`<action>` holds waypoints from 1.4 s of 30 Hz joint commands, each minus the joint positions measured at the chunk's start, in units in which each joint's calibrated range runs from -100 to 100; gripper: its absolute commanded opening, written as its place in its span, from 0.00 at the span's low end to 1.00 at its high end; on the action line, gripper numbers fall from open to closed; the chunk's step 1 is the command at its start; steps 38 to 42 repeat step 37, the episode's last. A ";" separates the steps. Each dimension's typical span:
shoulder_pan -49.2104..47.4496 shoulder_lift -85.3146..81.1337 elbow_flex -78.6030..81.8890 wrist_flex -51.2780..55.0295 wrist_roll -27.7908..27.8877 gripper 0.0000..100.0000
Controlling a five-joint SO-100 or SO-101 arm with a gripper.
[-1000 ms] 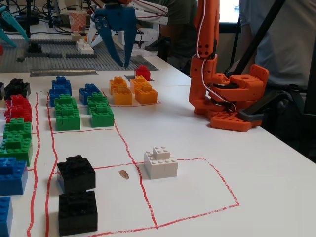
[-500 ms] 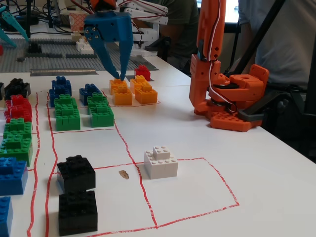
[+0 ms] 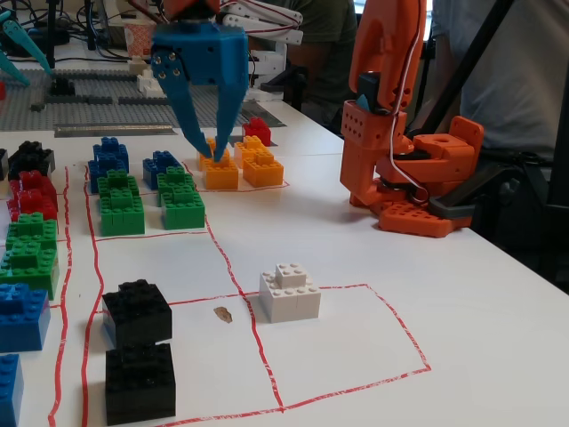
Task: Grab the block and put it in the grey marker
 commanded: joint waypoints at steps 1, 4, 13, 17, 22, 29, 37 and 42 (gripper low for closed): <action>-2.23 -7.24 -1.83 -1.15 -1.42 0.00; -3.40 -7.59 -0.65 -2.29 -2.10 0.00; -6.23 -7.16 -0.47 -2.95 -3.37 0.00; -6.73 -7.07 -0.65 -2.95 -3.42 0.00; -6.23 -7.24 -0.74 -2.95 -3.37 0.00; -6.23 -7.50 -0.38 -2.95 -3.27 0.00; -6.73 -8.02 -0.01 -2.95 -3.27 0.00; -6.73 -8.02 -0.01 -2.95 -3.27 0.00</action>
